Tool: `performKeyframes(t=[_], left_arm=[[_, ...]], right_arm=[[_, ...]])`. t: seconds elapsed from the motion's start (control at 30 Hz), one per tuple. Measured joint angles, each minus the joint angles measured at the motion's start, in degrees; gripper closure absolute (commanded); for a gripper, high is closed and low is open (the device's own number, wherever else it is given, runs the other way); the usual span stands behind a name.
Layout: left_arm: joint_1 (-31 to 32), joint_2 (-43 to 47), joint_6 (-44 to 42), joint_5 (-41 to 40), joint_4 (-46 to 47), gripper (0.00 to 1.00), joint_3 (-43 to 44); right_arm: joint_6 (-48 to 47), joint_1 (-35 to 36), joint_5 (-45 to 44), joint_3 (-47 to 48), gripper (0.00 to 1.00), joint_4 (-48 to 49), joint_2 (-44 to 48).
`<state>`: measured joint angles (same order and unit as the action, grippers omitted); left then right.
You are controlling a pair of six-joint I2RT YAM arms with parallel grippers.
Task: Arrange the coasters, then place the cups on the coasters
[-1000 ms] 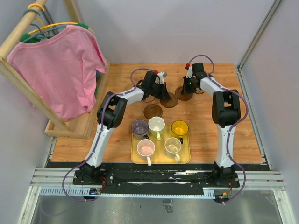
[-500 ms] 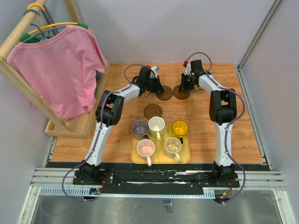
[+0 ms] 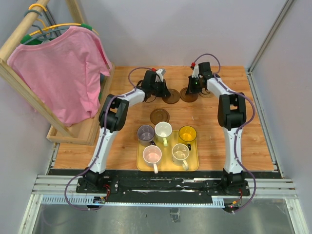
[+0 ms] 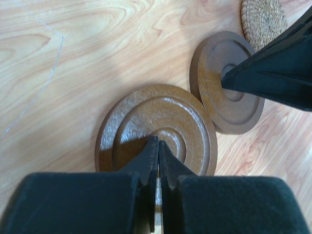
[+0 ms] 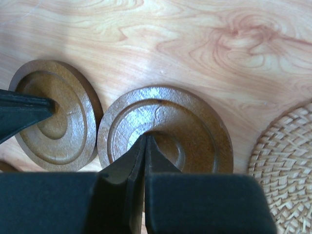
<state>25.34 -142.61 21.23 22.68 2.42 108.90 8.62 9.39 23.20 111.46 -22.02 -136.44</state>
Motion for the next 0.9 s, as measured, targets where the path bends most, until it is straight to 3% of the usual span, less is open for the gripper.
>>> performKeyframes(t=[0.2,0.33,0.47,0.63,0.9], left_arm=[[-0.2,5.9,-2.6,1.2,2.2,0.9,-7.1],[-0.2,15.0,-4.3,1.7,4.4,0.89,-13.6],[-0.2,26.8,-6.2,1.2,7.8,0.98,-21.6],[-0.1,38.0,-8.2,-2.8,10.6,0.99,-35.8],[1.0,39.4,-10.7,-6.9,7.1,1.0,-52.2]], right_arm=[[-1.4,0.0,-0.1,-3.6,0.85,0.7,4.6],[-2.3,0.4,-0.7,-6.8,0.81,1.5,11.2],[-2.7,1.7,-1.7,-10.8,0.86,3.4,18.8],[-1.9,3.7,-3.8,-19.3,0.99,5.8,27.5],[1.4,3.9,-10.2,-35.0,0.99,7.3,37.5]])
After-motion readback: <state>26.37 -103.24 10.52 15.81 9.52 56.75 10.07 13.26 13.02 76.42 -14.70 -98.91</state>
